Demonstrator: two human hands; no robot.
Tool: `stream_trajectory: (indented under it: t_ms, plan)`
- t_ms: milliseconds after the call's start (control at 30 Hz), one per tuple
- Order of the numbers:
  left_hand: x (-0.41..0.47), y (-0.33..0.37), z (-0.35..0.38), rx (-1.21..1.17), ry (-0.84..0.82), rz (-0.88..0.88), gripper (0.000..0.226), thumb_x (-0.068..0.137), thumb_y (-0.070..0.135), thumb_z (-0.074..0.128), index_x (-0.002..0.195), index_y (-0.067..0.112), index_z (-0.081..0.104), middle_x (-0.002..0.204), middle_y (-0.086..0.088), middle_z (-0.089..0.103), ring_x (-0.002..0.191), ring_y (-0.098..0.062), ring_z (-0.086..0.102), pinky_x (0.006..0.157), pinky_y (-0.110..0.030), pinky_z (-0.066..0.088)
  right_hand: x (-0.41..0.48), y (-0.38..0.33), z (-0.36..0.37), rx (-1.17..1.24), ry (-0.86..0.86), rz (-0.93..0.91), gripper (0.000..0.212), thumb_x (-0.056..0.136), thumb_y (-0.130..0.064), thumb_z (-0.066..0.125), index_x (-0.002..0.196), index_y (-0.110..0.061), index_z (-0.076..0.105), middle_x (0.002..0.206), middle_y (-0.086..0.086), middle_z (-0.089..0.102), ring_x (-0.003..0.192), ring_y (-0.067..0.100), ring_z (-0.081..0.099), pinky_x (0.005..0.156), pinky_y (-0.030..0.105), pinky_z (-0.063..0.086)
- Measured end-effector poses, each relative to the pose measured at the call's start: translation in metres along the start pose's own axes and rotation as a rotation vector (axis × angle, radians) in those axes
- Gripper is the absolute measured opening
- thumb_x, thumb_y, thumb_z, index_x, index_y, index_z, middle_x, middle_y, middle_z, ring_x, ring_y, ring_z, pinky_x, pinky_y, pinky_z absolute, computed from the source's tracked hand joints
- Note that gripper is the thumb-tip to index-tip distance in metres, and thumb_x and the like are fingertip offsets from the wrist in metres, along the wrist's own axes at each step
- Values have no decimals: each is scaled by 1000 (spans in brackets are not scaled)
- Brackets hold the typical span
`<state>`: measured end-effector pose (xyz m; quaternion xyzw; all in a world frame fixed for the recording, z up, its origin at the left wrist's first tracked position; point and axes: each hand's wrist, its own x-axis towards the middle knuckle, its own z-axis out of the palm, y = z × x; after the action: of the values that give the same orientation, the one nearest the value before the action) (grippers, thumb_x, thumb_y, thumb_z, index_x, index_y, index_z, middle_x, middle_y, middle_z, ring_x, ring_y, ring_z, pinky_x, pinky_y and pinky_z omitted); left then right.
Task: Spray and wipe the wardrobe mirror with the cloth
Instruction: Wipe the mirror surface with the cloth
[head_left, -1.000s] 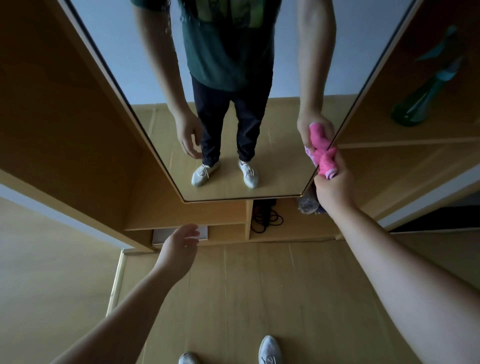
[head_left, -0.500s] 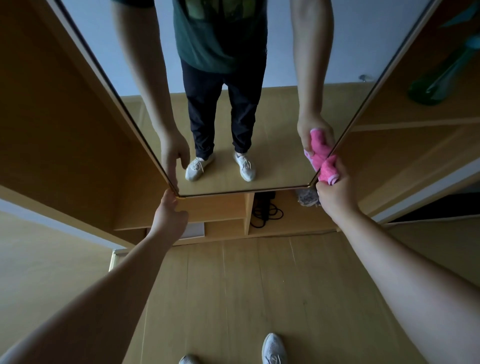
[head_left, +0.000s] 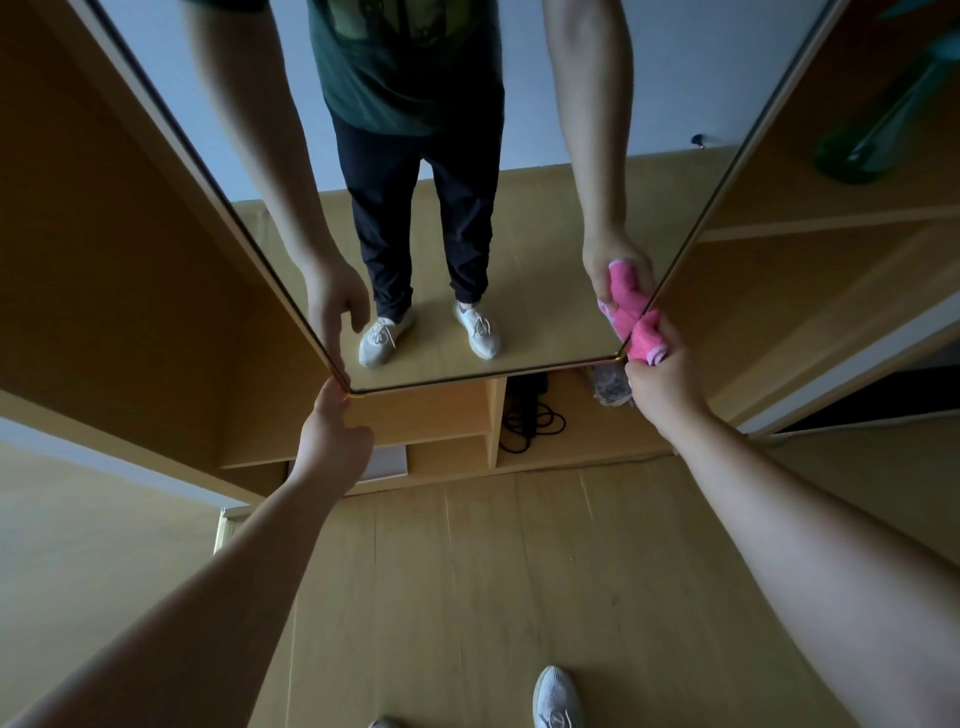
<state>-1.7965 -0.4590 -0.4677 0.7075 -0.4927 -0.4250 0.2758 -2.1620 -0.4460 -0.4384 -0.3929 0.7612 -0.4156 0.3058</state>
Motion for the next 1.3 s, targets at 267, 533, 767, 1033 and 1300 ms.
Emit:
stream_trajectory:
  t_ms: [267,533,767,1033,1300]
  plan:
    - [0,-1,4,31,35,14,80,79,-8,50,149,26,30,141,-8,50,115,-14,49,59,-17,40,3,14,8,-16,-23,25,62,83,2,53,133,-35,51,116,9,64,101,40,61,80,44,53]
    - [-1,-4,1,15,27,24,80,80,-7,49,149,29,30,141,-3,49,125,-16,48,67,-17,42,5,20,9,-66,-49,58,52,90,-3,57,137,-26,50,116,7,64,101,30,59,90,46,53]
    - [-32,16,-1,13,8,-23,50,88,-6,52,136,7,46,130,-14,57,114,-33,57,75,-31,49,-31,-5,-19,-81,-121,220,21,79,0,57,87,-19,54,63,0,53,49,17,51,46,24,45]
    - [-112,127,-3,11,-212,231,30,88,13,59,114,26,65,100,12,69,93,-1,65,74,-13,48,-109,-104,-58,97,-433,11,38,83,4,66,117,-13,65,92,18,71,77,49,63,73,57,54]
    - [-178,270,-72,-117,-227,488,20,89,35,67,103,22,68,92,6,75,85,-10,71,73,-27,59,-155,-273,-95,312,-650,-474,27,83,2,67,95,-20,78,84,13,75,80,31,73,69,35,59]
